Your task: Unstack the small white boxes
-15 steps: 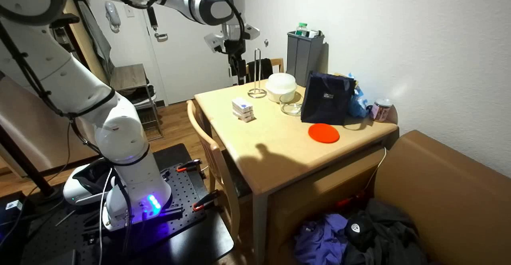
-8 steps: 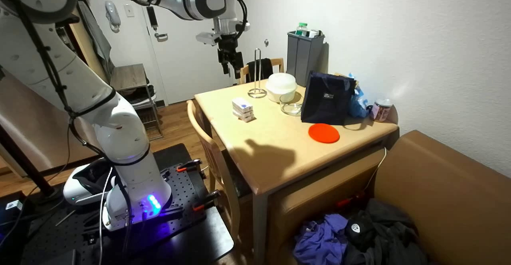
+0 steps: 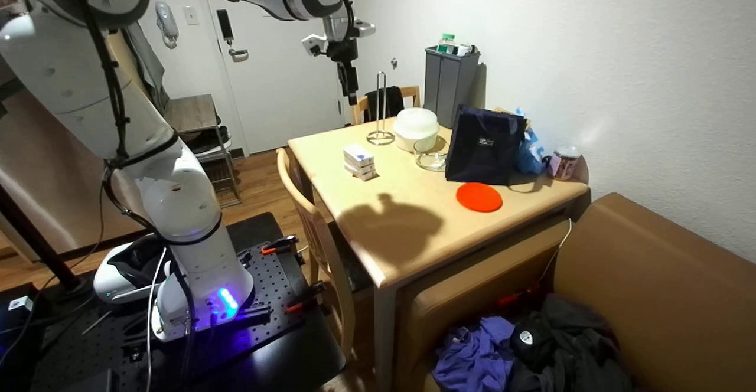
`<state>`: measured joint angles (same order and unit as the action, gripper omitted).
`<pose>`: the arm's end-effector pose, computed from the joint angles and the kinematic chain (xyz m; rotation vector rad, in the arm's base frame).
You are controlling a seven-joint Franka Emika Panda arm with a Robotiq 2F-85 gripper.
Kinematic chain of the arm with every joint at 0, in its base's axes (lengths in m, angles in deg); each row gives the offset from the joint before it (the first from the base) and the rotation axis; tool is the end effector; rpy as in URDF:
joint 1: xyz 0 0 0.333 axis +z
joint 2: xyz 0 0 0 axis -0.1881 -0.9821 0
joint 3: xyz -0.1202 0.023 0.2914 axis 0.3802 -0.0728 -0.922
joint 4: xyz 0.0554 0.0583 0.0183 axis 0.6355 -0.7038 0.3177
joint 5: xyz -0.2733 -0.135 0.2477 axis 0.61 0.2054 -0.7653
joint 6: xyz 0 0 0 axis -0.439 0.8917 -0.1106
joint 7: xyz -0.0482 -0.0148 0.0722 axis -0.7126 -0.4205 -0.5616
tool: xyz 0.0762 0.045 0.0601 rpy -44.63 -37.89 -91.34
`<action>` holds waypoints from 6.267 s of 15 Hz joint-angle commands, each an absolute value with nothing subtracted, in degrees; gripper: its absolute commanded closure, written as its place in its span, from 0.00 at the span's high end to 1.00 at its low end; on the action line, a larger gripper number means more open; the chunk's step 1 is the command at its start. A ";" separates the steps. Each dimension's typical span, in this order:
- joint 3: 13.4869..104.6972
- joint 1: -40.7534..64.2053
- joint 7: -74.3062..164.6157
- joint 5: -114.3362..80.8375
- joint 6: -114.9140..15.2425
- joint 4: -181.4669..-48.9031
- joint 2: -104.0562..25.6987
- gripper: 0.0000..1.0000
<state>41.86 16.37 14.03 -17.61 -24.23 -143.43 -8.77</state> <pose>0.4609 0.1618 0.5215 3.0423 -0.4443 0.1079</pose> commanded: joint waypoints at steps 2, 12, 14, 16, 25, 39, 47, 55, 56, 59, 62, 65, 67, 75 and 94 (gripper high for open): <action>42.10 16.67 13.54 -17.54 -24.10 -142.99 -9.44 1.00; 43.97 15.75 -6.43 -27.78 -31.76 -143.59 -15.78 1.00; 43.55 16.46 -14.13 -27.11 -34.05 -143.17 -17.77 1.00; 43.24 17.17 -21.32 -25.96 -36.53 -143.20 -19.00 1.00; 44.39 18.48 -20.71 -26.11 -36.49 -143.18 -20.34 1.00; 46.07 25.50 -55.74 -21.25 -38.65 -126.72 -42.36 1.00; 46.19 26.76 -49.63 -23.10 -31.77 -117.58 -51.03 1.00; 47.44 28.50 -50.71 -21.92 -36.86 -119.73 -53.63 1.00; 47.47 28.81 -50.75 -21.84 -37.37 -119.76 -54.39 1.00; 47.39 29.57 -50.57 -22.33 -39.96 -120.08 -56.65 1.00; 47.91 30.35 -51.15 -22.03 -42.59 -120.74 -57.65 1.00; 48.66 30.75 -52.07 -21.87 -45.93 -122.72 -56.42 1.00; 49.05 30.78 -52.44 -22.00 -47.54 -123.70 -55.63 1.00; 49.33 31.03 -52.13 -22.07 -48.41 -123.84 -56.00 0.59; 51.21 27.57 -53.97 -23.81 -58.72 -143.72 -39.85 0.46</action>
<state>51.05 29.41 -52.71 -21.51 -52.82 -133.56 -46.10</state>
